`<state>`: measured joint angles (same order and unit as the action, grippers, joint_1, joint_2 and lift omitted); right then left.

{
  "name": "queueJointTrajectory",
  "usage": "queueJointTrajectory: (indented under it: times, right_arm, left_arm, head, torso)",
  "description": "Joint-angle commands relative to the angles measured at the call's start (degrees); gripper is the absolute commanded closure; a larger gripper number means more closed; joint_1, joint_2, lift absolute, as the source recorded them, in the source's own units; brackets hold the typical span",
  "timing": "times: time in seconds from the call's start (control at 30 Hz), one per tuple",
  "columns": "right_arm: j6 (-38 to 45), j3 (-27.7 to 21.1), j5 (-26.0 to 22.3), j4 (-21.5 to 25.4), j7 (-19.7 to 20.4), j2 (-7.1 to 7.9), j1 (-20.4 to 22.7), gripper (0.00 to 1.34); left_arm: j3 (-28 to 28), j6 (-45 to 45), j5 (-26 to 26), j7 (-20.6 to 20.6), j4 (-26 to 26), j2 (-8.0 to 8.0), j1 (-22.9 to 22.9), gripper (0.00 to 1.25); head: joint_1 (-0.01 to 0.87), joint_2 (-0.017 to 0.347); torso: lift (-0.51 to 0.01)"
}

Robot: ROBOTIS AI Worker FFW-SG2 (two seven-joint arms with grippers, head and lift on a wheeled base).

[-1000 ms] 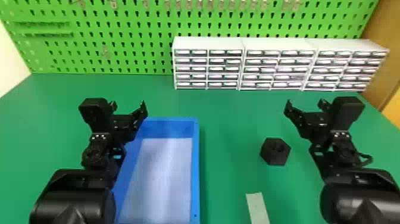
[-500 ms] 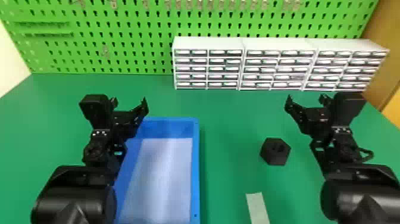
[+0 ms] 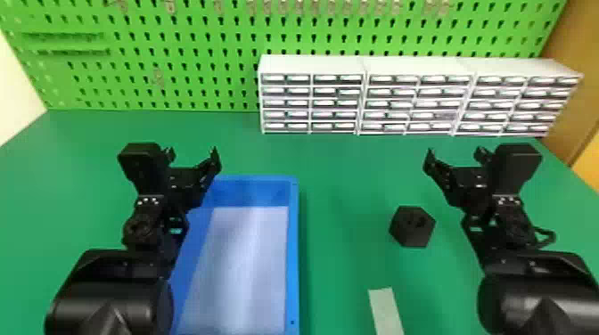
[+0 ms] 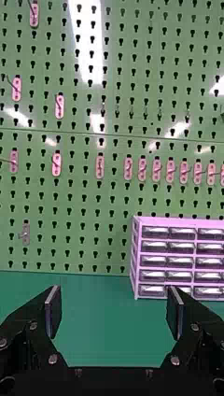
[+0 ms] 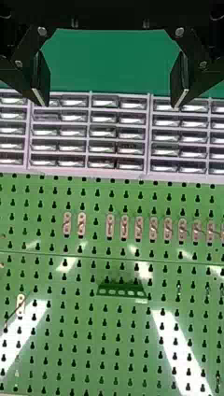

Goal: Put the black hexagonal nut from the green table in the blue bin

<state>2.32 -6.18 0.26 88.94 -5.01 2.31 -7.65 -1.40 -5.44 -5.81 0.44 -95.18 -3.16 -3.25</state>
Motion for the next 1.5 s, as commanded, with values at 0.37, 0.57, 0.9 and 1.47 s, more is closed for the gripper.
queueJointTrajectory:
  times: [0.37,0.57,0.9,1.47]
  right_arm:
    - [21.06,2.76,-3.07,4.48,-0.7,4.54,-3.42,0.3]
    - [33.71,3.72,-1.76,6.68,-2.9,6.48,-7.2,0.3]
    - [54.11,6.36,9.85,6.77,-12.66,7.35,-15.03,0.3]
    - [64.65,14.71,25.93,-5.54,-36.21,8.76,-23.64,0.3]
  left_arm:
    - [0.08,-0.01,0.01,0.0,0.0,0.0,-0.09,0.38]
    - [0.26,-0.01,0.01,0.0,0.0,0.0,-0.18,0.38]
    - [0.35,-0.01,0.09,0.0,0.0,-0.09,-0.18,0.38]
    - [0.61,-0.01,0.36,0.0,0.0,-0.09,-0.18,0.38]
  head:
    - [0.686,0.051]
    - [0.686,0.051]
    - [0.686,0.051]
    - [0.686,0.051]
  torso:
    - [-0.096]
    - [-0.096]
    - [-0.096]
    - [-0.096]
